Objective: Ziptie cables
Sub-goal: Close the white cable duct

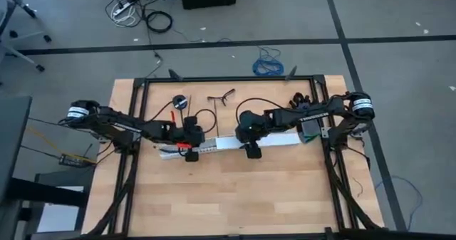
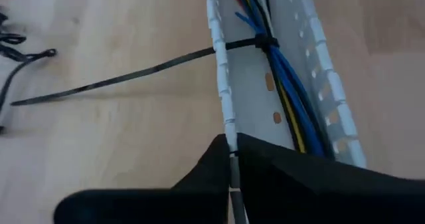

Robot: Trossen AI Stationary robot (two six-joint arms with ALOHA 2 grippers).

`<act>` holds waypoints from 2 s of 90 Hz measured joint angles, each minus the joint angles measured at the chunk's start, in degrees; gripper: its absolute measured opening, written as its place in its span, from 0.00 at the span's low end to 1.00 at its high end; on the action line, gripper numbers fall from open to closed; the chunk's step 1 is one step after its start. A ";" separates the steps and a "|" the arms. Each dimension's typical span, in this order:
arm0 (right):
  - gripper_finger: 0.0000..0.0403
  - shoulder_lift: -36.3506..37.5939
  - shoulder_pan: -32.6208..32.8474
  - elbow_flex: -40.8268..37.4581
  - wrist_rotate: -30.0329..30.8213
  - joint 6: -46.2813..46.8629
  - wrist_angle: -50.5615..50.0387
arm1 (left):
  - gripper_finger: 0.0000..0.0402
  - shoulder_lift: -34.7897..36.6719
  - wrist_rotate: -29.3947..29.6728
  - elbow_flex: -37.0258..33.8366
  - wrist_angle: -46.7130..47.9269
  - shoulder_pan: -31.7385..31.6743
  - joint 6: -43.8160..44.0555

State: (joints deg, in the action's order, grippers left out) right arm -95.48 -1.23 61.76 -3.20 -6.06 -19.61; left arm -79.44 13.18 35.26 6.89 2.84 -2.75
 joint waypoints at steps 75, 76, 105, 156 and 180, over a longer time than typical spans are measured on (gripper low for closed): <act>0.53 0.00 0.55 0.00 0.11 0.17 -0.76 | 0.27 0.09 0.08 -0.02 0.06 0.71 0.66; 0.52 0.00 0.55 0.00 0.11 0.17 -0.75 | 0.28 0.09 0.09 -0.01 0.05 0.71 0.66; 0.46 -0.02 0.55 0.00 0.11 -0.03 -0.75 | 0.31 0.09 0.51 0.20 0.21 0.67 0.66; 0.53 3.21 4.55 -0.02 12.15 1.62 -5.36 | 0.32 0.09 3.63 7.77 5.80 0.67 -2.85; 0.64 4.85 12.05 -0.02 27.92 6.86 -10.77 | 0.32 0.09 3.25 12.31 8.42 0.64 -5.99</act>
State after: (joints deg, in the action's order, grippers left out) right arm -90.63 10.81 61.73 24.72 0.80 -30.38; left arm -79.35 16.43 47.57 15.31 3.49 -8.74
